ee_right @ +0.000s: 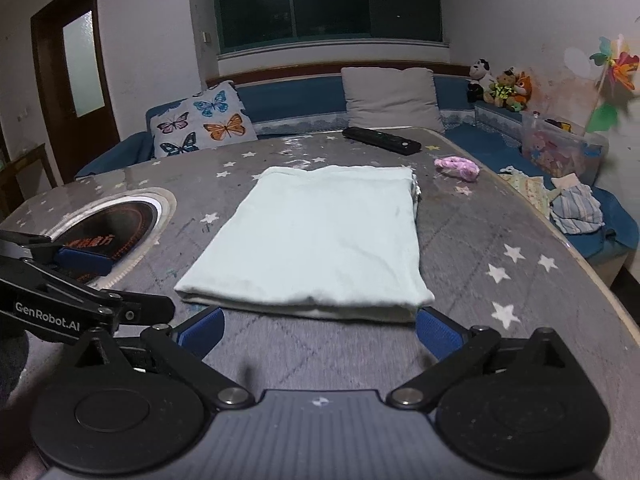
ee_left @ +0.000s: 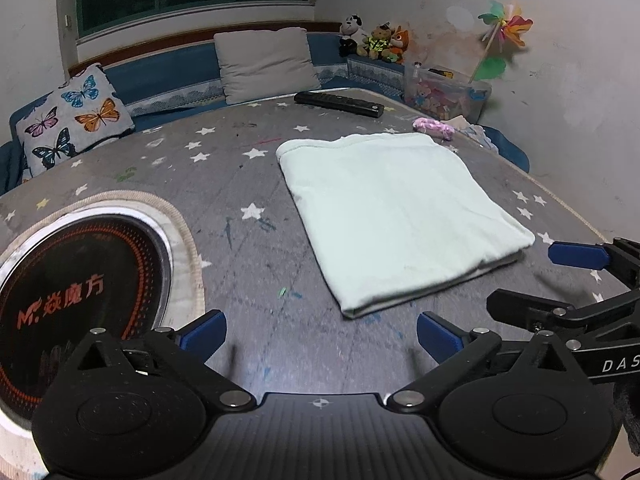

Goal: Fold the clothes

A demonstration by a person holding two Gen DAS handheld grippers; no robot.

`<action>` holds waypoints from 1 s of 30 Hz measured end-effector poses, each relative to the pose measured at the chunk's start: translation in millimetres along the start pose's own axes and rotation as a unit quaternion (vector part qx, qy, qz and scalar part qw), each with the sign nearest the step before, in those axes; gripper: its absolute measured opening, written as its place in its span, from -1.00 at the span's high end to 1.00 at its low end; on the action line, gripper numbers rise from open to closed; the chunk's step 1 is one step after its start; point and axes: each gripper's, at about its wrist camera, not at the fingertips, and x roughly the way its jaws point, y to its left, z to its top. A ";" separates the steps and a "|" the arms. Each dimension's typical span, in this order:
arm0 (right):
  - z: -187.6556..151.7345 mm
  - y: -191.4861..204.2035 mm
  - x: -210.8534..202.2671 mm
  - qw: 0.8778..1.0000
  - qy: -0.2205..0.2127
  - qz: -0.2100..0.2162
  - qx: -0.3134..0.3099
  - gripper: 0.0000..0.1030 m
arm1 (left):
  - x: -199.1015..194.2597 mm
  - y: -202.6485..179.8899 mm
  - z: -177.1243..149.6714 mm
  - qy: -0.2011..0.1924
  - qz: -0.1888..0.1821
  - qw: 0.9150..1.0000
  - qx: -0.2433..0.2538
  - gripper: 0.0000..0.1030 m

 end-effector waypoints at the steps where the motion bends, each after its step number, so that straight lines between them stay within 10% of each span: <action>1: -1.7 0.7 -1.1 1.000 0.000 -0.003 0.000 -1.00 | -0.9 0.3 -1.7 0.000 0.002 1.000 0.000 -1.00; 30: -26.5 3.9 -21.9 0.999 -0.010 -0.010 0.042 -1.00 | -18.6 -12.1 -30.6 -0.002 0.020 1.000 0.014 -1.00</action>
